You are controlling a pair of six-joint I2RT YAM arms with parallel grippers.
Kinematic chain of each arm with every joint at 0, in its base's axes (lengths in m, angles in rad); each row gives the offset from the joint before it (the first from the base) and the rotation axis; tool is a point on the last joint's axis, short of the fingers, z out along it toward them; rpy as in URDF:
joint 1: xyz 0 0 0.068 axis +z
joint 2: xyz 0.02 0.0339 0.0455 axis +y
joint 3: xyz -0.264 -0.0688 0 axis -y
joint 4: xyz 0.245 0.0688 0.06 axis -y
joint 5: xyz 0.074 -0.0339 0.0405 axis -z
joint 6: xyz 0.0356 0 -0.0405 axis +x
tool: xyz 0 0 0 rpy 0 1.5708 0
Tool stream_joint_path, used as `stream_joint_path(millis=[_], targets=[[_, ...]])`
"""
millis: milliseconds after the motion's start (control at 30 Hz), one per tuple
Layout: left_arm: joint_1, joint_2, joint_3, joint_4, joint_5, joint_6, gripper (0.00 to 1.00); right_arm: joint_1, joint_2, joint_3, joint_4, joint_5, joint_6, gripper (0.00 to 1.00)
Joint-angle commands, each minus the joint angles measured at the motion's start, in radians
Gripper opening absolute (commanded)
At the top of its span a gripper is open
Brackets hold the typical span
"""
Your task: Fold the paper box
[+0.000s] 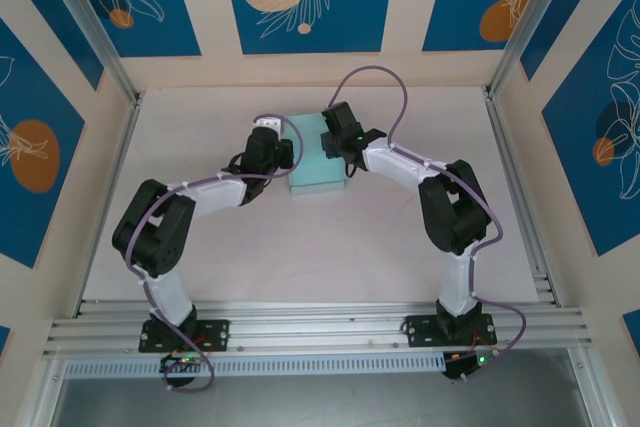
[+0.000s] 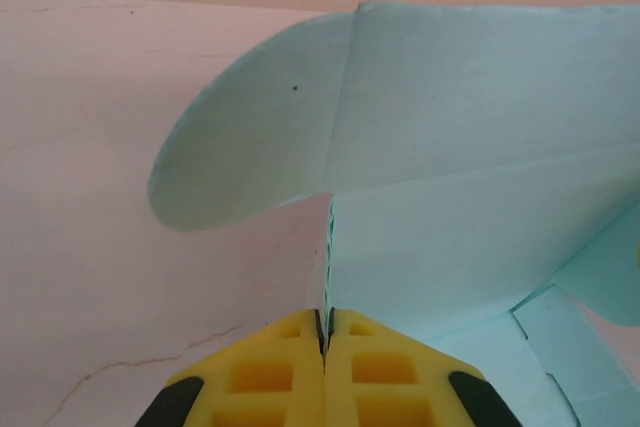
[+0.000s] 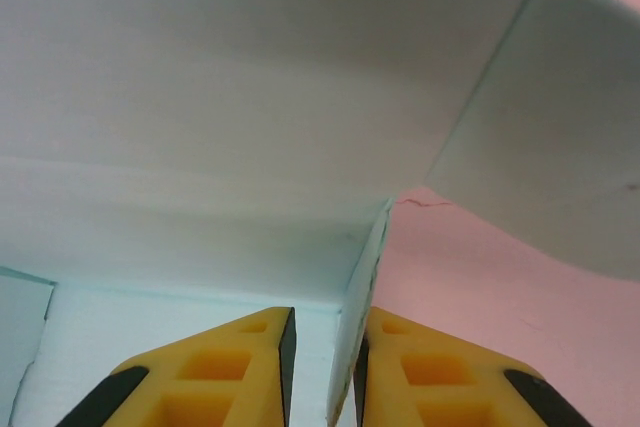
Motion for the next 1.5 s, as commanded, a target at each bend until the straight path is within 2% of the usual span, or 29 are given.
stream_joint_path(millis=[0, 633, 1333, 1467], targets=[[-0.059, 0.023, -0.004, 0.072, 0.023, -0.072, 0.0, 0.043, -0.037, -0.04, 0.092, -0.058, 0.04, 0.24], [-0.165, 0.037, -0.133, 0.146, -0.05, -0.163, 0.0, 0.078, -0.153, -0.298, 0.239, -0.027, 0.127, 0.24], [-0.181, -0.014, -0.318, 0.162, -0.105, -0.195, 0.0, 0.125, -0.229, -0.477, 0.243, 0.018, 0.206, 0.25], [-0.18, -0.018, -0.323, 0.159, -0.106, -0.198, 0.02, 0.13, -0.242, -0.491, 0.24, 0.023, 0.212, 0.29]])
